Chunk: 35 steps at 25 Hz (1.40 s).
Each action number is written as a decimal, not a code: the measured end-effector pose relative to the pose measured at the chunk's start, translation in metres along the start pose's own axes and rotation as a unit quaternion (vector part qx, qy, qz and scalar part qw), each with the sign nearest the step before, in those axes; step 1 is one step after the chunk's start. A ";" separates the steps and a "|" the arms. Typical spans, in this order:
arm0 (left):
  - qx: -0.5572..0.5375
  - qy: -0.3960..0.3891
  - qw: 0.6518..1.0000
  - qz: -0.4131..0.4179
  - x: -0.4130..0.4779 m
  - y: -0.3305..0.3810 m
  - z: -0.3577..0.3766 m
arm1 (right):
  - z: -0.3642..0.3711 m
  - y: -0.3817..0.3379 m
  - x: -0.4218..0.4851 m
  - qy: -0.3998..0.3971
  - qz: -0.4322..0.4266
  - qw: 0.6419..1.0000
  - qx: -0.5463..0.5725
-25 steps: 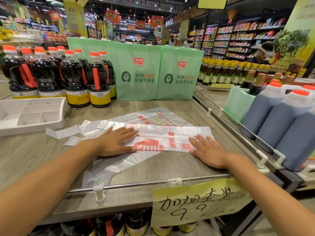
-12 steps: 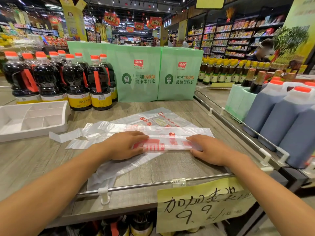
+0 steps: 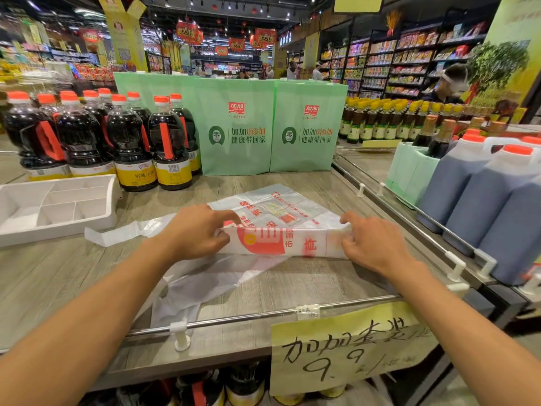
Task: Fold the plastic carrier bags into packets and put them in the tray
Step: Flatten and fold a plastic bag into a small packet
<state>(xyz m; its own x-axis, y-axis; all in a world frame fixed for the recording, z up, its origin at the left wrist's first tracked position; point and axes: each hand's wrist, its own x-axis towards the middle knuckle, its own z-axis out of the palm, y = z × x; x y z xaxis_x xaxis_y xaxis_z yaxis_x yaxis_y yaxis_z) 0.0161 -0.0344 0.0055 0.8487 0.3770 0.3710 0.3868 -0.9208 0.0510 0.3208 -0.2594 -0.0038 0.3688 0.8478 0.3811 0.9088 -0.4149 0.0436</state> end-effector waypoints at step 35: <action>-0.004 -0.293 0.944 -0.153 -0.022 -0.063 0.035 | 0.042 0.021 0.009 -0.344 0.029 0.937 0.054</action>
<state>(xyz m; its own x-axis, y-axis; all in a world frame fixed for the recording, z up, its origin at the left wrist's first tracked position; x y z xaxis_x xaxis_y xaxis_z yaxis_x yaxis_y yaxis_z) -0.0139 0.0186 -0.0381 0.7520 0.6142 -0.2393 0.6457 -0.7594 0.0798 0.3512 -0.2470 -0.0380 0.4233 0.8520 -0.3081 0.8836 -0.4634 -0.0675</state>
